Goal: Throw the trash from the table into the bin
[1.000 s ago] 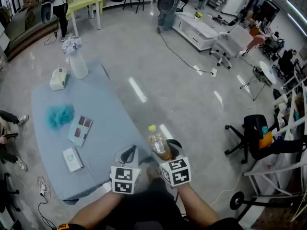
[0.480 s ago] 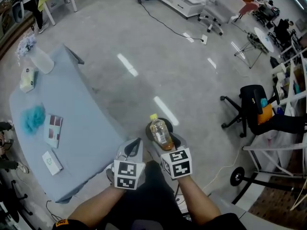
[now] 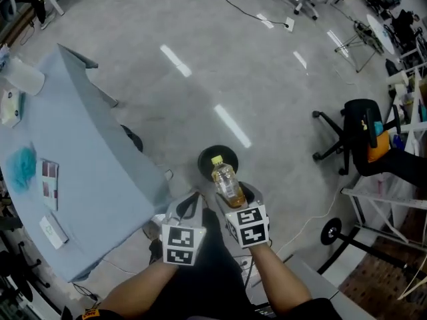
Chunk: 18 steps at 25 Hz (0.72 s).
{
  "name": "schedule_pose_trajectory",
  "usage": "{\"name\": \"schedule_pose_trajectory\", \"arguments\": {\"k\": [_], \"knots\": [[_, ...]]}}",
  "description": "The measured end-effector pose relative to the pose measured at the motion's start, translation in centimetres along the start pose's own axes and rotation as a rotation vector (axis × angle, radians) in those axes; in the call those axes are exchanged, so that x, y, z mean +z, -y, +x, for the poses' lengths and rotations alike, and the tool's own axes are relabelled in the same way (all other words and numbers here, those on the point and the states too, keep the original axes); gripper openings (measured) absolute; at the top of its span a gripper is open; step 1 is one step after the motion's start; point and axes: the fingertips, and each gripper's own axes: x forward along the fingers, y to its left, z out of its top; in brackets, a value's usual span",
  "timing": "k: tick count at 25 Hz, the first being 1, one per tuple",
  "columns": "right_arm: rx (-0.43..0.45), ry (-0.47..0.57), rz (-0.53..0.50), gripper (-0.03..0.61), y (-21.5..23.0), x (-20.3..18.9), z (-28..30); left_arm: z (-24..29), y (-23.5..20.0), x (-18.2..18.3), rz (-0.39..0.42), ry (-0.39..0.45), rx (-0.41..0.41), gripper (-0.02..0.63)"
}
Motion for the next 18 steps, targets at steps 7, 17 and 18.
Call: {"name": "schedule_pose_trajectory", "arguments": {"k": [7, 17, 18], "knots": [[0.025, -0.076, -0.006, 0.304, 2.8, -5.5, 6.6, 5.9, -1.6, -5.2, -0.038, -0.063, 0.048, 0.008], [-0.025, -0.179, 0.047, 0.305, 7.9, -10.8, 15.1, 13.9, -3.4, -11.2, -0.034, -0.133, 0.049, 0.008], [-0.026, -0.199, 0.061, 0.305, 8.1, -11.6, 16.1, 14.8, -3.9, -11.9, -0.034, -0.143, 0.050, 0.008]]}}
